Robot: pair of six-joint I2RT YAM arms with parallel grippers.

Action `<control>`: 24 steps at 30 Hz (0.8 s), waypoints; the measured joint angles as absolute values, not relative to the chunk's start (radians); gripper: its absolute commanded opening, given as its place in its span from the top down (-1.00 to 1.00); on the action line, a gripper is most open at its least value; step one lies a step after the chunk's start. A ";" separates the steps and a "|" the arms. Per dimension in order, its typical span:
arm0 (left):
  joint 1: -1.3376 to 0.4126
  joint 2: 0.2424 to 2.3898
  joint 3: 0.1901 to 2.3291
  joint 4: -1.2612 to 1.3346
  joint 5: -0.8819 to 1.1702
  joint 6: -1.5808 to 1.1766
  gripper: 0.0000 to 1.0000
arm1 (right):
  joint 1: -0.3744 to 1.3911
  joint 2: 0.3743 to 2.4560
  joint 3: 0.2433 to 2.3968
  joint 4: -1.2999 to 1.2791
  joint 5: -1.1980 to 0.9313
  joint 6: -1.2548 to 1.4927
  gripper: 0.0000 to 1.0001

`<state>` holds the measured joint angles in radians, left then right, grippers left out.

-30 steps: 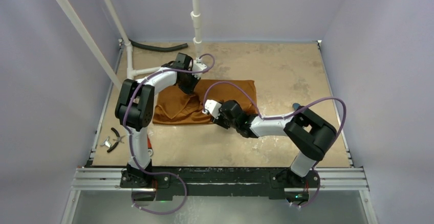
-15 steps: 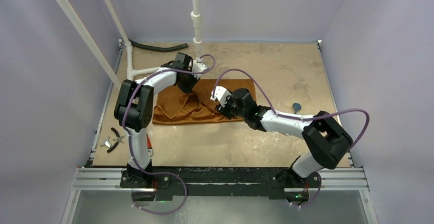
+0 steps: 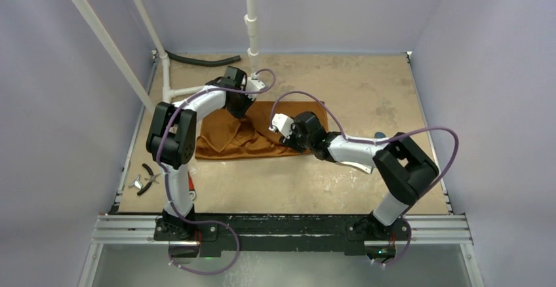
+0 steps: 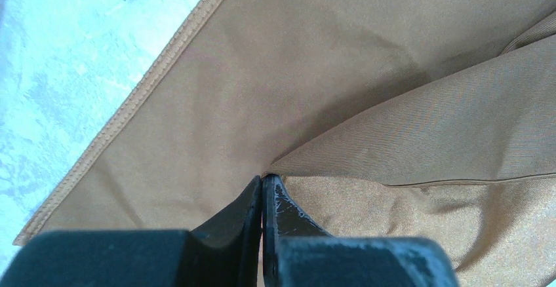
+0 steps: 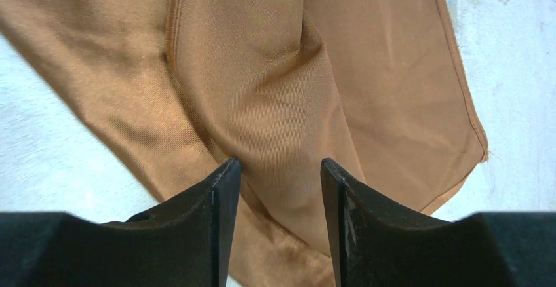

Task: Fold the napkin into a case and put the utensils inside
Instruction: Fold and flatten the napkin at the center of the board.

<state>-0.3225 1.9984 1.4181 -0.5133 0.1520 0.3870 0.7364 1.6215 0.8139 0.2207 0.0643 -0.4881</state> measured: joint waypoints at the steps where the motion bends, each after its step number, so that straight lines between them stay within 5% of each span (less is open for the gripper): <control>1: -0.323 1.998 1.424 -0.517 0.152 0.387 0.84 | 0.734 1.648 0.826 0.223 0.069 -0.494 0.01; 9: -0.321 1.998 1.463 -0.529 0.152 0.387 0.31 | 0.693 1.742 0.896 0.218 0.085 -0.493 0.74; 18: -0.321 1.945 1.479 -0.592 0.198 0.416 -0.02 | 0.570 1.780 1.077 0.194 -0.011 -0.385 0.66; 24: -0.323 1.888 1.467 -0.599 0.238 0.432 -0.11 | 0.524 1.926 1.216 0.143 -0.097 -0.319 0.30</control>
<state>-0.3229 1.8881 1.4666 -0.5987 0.2379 0.4316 0.5236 1.9259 1.2163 0.1432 -0.0967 -0.3191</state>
